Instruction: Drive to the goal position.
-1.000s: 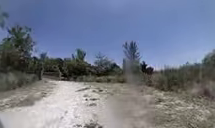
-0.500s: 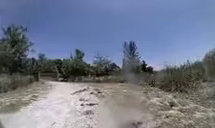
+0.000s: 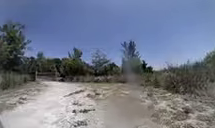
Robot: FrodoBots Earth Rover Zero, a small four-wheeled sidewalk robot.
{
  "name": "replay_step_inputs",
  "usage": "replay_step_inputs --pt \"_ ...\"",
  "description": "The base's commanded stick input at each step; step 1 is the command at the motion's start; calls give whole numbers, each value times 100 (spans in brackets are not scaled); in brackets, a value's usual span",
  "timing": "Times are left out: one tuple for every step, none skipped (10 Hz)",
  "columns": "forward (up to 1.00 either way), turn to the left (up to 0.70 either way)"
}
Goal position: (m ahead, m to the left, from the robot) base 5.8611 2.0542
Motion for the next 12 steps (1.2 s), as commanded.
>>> replay_step_inputs --pt "70 14" --pt "70 14" --pt "70 14" --pt "70 14" --pt "70 14" --pt "70 14" --pt "70 2" --pt "70 0" --pt "70 0" --pt "70 0" --pt "70 0" --pt "70 0"
